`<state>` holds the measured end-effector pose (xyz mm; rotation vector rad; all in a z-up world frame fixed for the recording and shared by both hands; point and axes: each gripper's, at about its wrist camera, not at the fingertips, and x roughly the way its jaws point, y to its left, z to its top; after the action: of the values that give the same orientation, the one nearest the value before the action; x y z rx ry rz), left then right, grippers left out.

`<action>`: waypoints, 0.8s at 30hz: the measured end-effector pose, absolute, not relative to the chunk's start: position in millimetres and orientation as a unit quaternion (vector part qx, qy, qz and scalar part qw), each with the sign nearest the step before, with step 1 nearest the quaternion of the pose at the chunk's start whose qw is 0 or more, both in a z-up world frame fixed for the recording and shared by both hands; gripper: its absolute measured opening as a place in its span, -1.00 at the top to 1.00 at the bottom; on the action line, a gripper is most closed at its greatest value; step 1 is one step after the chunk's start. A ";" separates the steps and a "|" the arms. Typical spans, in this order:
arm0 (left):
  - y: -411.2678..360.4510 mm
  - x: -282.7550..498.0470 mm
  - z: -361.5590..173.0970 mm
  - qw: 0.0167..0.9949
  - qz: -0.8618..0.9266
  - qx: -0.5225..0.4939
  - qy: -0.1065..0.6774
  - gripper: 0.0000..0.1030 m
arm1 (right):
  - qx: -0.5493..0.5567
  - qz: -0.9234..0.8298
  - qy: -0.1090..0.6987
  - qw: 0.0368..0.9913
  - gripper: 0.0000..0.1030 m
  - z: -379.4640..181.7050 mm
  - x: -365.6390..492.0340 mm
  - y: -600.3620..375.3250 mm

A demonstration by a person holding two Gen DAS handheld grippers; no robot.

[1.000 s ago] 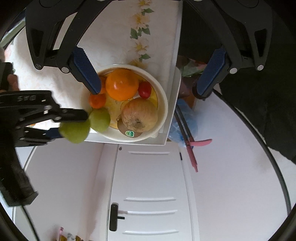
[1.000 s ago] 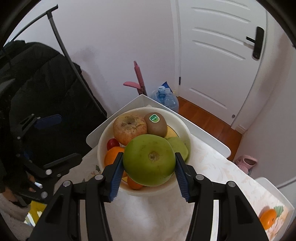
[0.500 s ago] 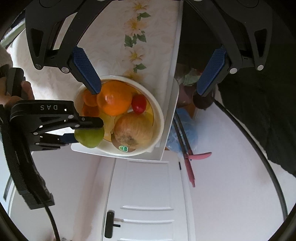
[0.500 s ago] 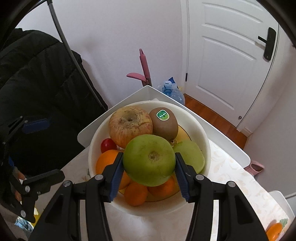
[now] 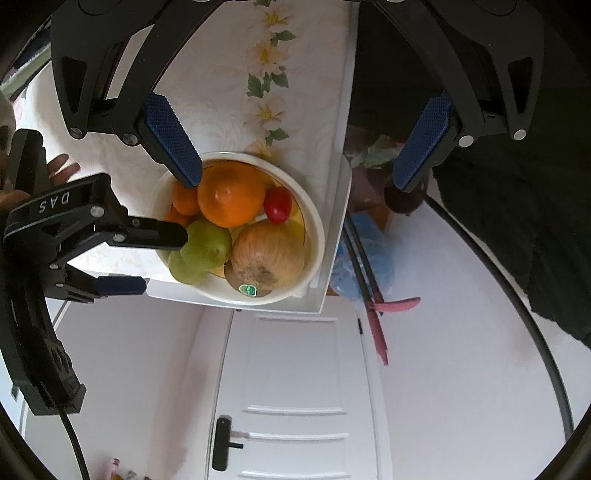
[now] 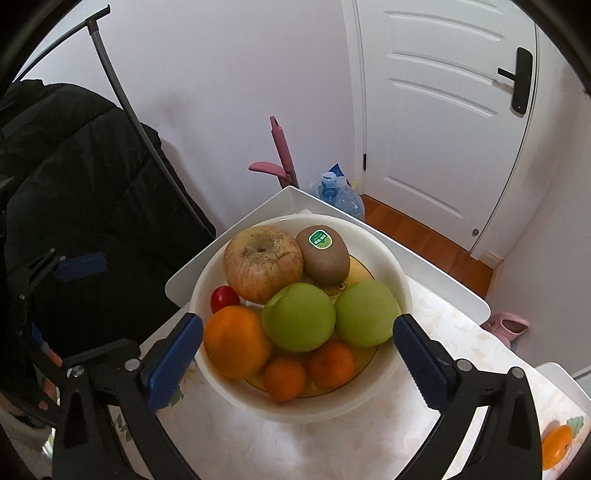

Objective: Organize fruits
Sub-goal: 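Release the tomato and pomelo into the bowl, opening both tools, then move both tools back toward the red tomato and large orange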

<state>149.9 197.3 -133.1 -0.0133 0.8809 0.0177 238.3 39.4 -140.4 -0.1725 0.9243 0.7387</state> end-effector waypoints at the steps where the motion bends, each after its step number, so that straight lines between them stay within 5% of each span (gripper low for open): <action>1: 196.7 148.8 -130.5 0.905 0.009 -0.005 0.425 -1.00 | -0.081 0.348 0.435 0.826 -0.99 -138.9 237.4 39.5; 24: 129.3 133.9 -67.3 0.919 -0.083 0.048 0.383 -1.00 | -0.071 0.236 0.413 0.877 -0.99 -51.7 166.4 -51.3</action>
<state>133.9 129.3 -67.3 0.0996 0.7880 -0.1701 166.4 -51.3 -51.7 -0.1484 0.8618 0.4921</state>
